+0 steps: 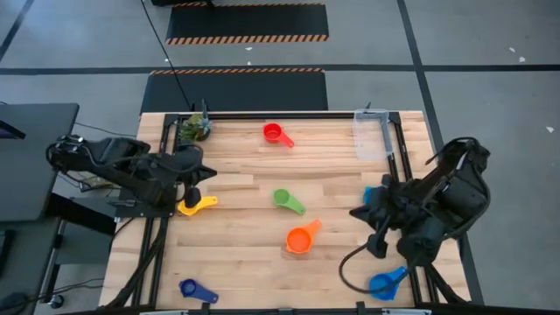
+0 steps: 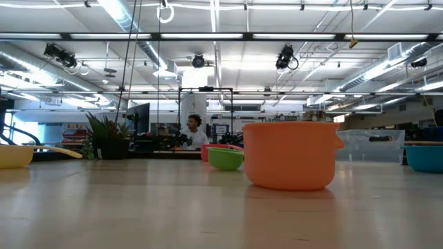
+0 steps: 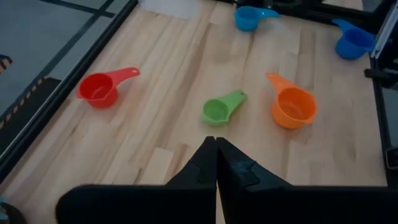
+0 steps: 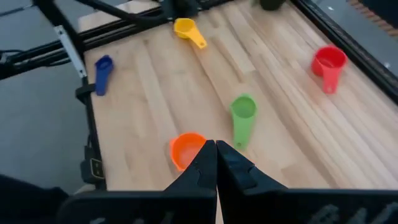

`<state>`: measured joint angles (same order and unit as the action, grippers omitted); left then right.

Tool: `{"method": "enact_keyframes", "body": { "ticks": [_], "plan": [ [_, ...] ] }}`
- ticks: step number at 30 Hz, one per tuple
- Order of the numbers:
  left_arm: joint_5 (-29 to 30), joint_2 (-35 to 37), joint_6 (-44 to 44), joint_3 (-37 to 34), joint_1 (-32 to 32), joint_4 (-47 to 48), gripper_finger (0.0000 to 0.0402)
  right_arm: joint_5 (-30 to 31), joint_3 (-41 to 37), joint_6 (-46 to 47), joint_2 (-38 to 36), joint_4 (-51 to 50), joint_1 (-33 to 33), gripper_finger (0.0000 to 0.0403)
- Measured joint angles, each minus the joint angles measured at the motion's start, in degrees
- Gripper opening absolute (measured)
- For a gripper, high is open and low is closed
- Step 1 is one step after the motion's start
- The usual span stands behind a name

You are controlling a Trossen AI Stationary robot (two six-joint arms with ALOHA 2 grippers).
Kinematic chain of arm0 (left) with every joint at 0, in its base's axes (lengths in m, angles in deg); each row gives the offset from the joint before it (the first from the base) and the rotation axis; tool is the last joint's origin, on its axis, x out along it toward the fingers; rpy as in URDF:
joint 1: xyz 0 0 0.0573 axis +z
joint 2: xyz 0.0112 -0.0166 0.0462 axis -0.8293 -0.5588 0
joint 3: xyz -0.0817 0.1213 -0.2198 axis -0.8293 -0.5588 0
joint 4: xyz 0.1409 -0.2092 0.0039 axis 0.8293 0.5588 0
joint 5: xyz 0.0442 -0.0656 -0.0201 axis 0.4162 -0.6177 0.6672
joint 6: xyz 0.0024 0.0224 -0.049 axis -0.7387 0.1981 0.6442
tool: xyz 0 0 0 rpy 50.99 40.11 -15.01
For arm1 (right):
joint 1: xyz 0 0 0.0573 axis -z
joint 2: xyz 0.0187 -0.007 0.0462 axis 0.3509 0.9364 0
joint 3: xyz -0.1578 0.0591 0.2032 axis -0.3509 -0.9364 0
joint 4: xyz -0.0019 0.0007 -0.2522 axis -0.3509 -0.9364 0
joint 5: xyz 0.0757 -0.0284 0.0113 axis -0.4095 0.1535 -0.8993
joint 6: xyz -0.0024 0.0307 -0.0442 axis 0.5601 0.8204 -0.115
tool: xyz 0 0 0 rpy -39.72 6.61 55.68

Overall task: Nest measuring cups in basket
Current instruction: Stack the light blue measuring cup on top of the orange measuring cup

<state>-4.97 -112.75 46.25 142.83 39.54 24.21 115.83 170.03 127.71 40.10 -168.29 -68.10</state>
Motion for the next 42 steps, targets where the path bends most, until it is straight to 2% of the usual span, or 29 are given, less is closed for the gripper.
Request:
{"method": "enact_keyframes", "body": {
  "ticks": [5,9,15,19,22,28,34,42],
  "plan": [
    [-0.41,0.14,0.01,0.01,1.99,-0.07,0.0004,-0.79,-12.08,9.68,-6.77,-0.04,-2.42,0.0000],
    [-1.92,0.14,0.33,0.01,2.59,-0.09,0.0005,-5.29,-20.43,19.65,-11.07,-0.09,-5.58,0.0000],
    [-2.57,0.14,2.37,0.01,2.61,-0.13,0.0004,-22.50,-29.20,35.94,-12.92,0.08,-10.66,0.0000],
    [-2.57,0.14,2.96,0.01,2.61,-0.22,0.0004,-32.84,-34.65,42.56,-12.79,5.04,-12.48,0.0005],
    [-2.55,0.14,2.90,0.01,2.61,-1.27,0.0004,-36.24,-38.71,43.12,-12.74,11.18,-12.91,0.0012],
    [-2.55,0.14,2.88,0.01,2.61,-3.65,0.0005,-37.07,-45.24,39.19,-12.72,23.09,-11.87,0.0030],
    [-2.55,0.14,2.88,0.01,2.61,-3.59,0.0004,-42.38,-50.90,36.09,-12.72,32.53,-10.70,0.0070],
    [-2.33,0.14,2.76,0.01,2.61,-3.59,0.0005,-43.43,-58.39,32.29,-12.70,43.06,-10.43,0.0112]
  ]
}}
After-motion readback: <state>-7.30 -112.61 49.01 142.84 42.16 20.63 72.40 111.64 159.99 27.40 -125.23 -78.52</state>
